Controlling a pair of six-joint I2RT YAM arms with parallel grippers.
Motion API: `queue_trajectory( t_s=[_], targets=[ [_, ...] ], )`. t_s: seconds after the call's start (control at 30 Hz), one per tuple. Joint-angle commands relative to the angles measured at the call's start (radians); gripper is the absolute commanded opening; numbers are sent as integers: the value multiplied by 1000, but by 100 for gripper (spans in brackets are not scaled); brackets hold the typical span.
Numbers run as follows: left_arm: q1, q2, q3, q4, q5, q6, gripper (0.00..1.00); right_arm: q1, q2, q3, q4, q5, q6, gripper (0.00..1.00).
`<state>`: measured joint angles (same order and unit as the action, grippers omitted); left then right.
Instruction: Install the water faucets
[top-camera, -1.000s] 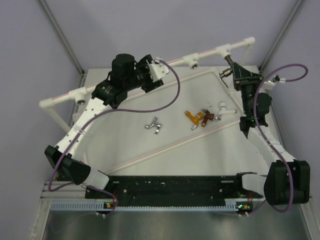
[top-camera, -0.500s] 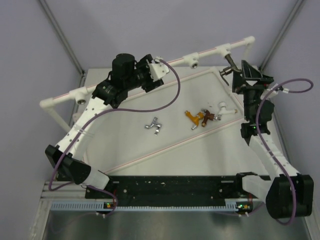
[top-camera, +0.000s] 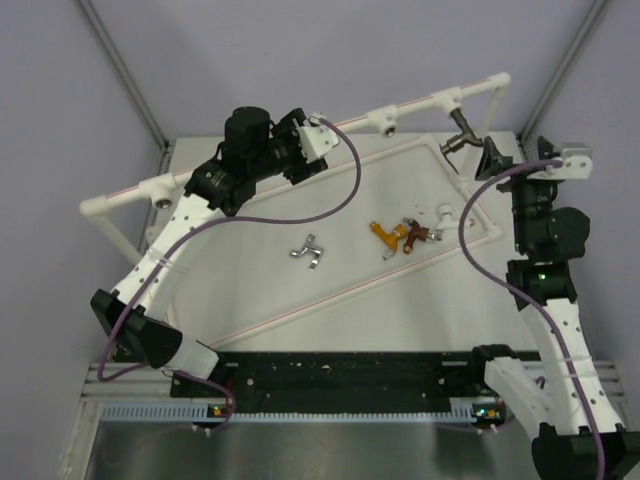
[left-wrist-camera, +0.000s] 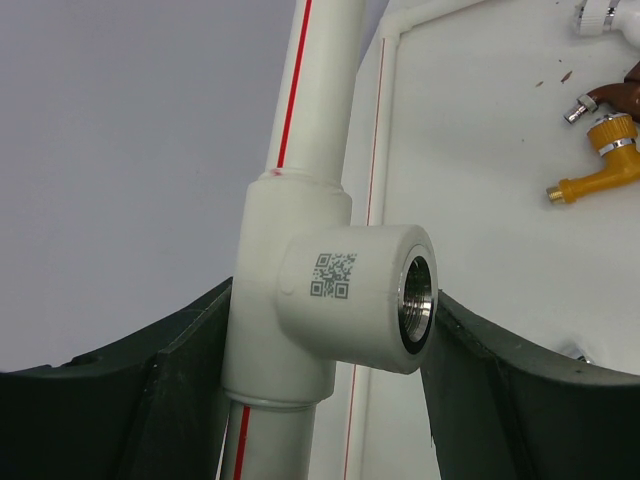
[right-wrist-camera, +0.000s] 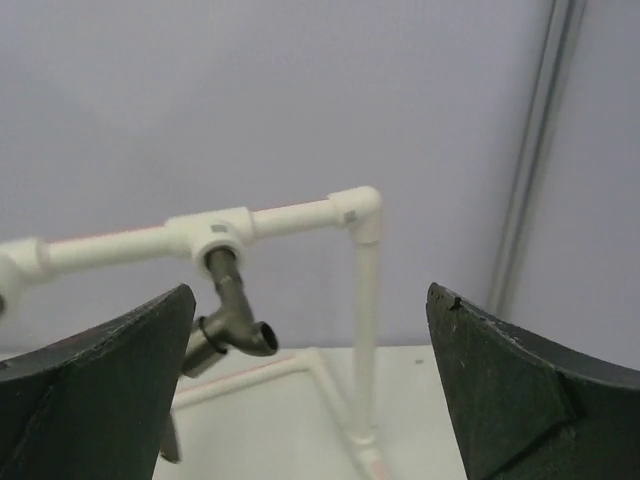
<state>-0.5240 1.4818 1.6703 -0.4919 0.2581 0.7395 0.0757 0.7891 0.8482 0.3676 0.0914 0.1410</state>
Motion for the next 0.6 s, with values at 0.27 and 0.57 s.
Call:
queue_trajectory(
  t_s=[0.27,0.57],
  targets=[
    [-8,14,22,22,26,-12,70,7,65,55,-203,-344,-1466,95],
    [-8,11,19,21,17,-8,70,87,199,86,-139,-335,-1712,94]
  ],
)
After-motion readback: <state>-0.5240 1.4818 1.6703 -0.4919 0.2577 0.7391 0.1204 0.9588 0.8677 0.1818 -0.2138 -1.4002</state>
